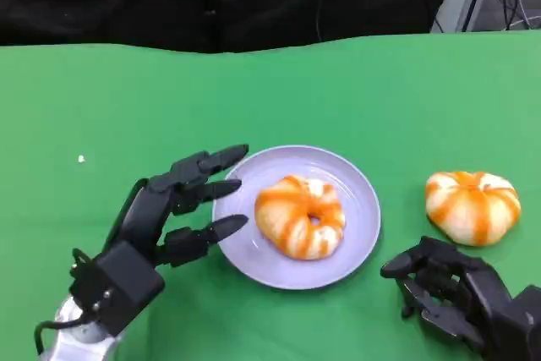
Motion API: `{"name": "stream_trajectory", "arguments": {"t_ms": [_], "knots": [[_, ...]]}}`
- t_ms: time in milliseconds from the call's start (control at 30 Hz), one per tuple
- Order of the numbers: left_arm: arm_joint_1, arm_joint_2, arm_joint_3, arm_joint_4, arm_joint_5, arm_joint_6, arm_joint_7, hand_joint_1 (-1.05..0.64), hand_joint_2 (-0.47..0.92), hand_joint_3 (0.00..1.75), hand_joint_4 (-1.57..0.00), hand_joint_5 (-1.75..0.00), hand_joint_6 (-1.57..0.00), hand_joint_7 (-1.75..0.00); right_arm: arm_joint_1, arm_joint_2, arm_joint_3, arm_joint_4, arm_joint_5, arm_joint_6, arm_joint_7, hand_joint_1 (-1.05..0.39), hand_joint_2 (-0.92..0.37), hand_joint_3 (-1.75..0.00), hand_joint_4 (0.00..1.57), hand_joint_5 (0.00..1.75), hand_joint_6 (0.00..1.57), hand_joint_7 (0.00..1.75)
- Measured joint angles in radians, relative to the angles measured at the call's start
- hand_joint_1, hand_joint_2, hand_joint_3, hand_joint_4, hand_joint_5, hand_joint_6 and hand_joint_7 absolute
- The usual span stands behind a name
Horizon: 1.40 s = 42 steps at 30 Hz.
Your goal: Grasp the bread from the table and place it into the plate.
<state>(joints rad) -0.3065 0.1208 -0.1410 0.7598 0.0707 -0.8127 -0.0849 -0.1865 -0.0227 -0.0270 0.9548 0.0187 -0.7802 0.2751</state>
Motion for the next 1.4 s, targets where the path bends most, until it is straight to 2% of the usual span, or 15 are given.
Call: {"name": "stream_trajectory", "arguments": {"t_ms": [333,367,533,1400], "knots": [[0.000,-0.011,0.030,-0.018,0.000,0.000,-0.033,-0.40,0.92,0.09,-0.87,-0.01,-0.65,-0.01,-0.001,0.000,0.001,0.001,-0.001,-0.006,0.000,-0.30,-0.92,-0.44,0.67,1.75,0.78,0.98],[0.000,-0.011,0.031,-0.018,0.000,0.000,-0.034,-0.46,0.92,0.14,-0.86,-0.01,-0.63,-0.01,-0.001,0.000,0.001,0.001,-0.001,-0.006,0.000,-0.28,-0.92,-0.44,0.67,1.75,0.78,0.98],[0.051,-0.045,0.082,-0.056,-0.192,-0.033,-0.165,-0.50,0.92,0.18,-0.85,0.00,-0.62,0.00,-0.009,0.000,-0.005,0.014,0.007,-0.008,0.019,-0.26,-0.92,-0.45,0.67,1.75,0.78,0.98],[0.160,-0.034,0.285,0.005,-0.397,-0.069,-0.470,-0.47,0.92,0.16,-0.89,-0.01,-0.66,-0.01,-0.016,-0.006,-0.022,0.021,0.009,0.003,0.028,-0.26,-0.92,-0.45,0.66,1.75,0.78,0.99]]}}
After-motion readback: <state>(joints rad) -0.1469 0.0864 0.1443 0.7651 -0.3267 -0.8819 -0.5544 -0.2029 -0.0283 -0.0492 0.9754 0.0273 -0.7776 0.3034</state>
